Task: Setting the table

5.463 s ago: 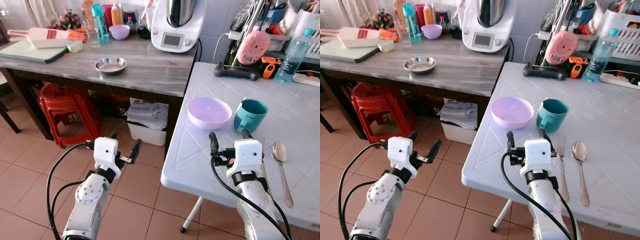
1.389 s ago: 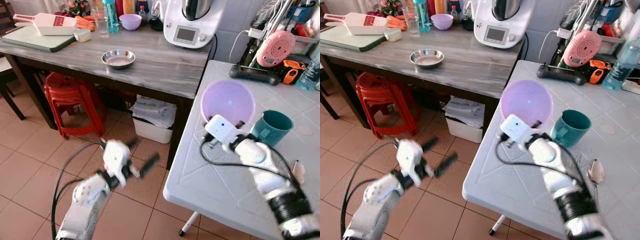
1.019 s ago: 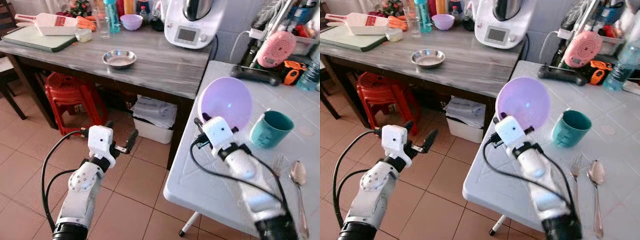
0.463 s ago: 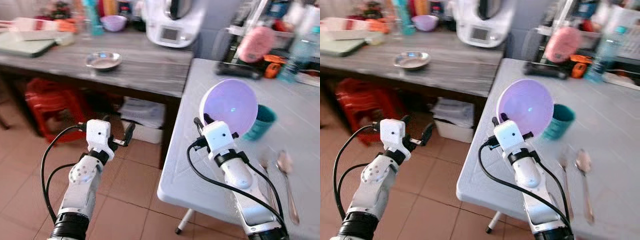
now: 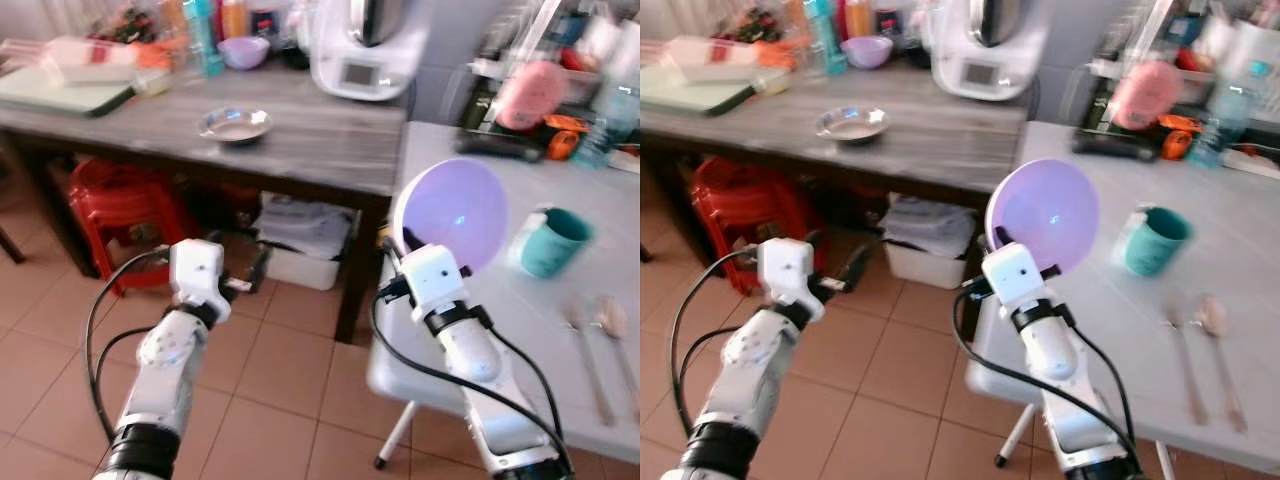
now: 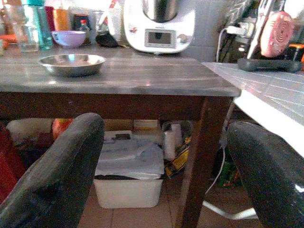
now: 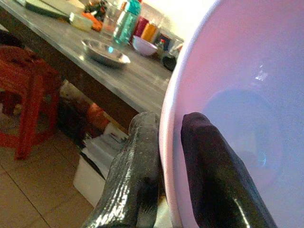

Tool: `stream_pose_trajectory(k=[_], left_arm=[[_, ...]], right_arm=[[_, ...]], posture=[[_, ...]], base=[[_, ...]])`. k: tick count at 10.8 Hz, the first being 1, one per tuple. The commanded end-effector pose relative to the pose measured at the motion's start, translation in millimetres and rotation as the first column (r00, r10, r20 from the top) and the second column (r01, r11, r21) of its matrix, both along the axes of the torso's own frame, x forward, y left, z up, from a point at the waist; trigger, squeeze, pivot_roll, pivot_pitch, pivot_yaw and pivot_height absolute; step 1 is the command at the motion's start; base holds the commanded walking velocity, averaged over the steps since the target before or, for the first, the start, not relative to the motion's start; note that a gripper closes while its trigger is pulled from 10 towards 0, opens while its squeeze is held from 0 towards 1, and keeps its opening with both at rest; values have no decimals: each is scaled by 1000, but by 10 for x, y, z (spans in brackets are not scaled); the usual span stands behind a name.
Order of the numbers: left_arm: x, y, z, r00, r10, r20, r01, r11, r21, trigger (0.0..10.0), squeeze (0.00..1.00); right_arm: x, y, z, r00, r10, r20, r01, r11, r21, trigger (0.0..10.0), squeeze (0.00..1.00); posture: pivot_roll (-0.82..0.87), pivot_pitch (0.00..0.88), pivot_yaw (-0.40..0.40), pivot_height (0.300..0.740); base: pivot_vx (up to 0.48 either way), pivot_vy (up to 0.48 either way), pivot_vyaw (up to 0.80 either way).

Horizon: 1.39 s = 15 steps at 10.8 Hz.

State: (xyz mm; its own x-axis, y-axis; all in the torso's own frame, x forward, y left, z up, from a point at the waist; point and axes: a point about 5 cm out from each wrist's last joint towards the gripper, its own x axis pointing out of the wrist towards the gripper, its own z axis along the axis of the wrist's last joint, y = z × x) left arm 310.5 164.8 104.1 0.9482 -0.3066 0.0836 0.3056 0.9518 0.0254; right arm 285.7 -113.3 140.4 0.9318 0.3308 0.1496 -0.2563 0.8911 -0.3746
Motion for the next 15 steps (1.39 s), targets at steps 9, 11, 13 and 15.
stream_pose_trajectory(k=[9,11,13,15], left_arm=[[108,-58,44,1000,-18,24,18,1000,8,10000,0],[126,-58,46,1000,-18,25,17,1000,10,10000,0],[141,-57,50,1000,-8,26,7,1000,18,10000,0],[153,-60,54,1000,-3,26,3,1000,21,10000,0]], right_arm=[[-6,-9,56,998,8,59,-7,1000,-22,10000,0],[-4,17,71,997,16,72,-15,1000,-25,10000,0],[-4,16,79,997,15,82,-13,1000,-23,10000,0],[-15,17,72,996,15,88,-13,1000,-25,10000,0]], posture=[[-32,0,3,740],[-30,0,4,740],[-28,0,10,740],[-27,0,13,740]], base=[[0,340,-490],[0,343,0],[0,339,0],[0,343,225]])
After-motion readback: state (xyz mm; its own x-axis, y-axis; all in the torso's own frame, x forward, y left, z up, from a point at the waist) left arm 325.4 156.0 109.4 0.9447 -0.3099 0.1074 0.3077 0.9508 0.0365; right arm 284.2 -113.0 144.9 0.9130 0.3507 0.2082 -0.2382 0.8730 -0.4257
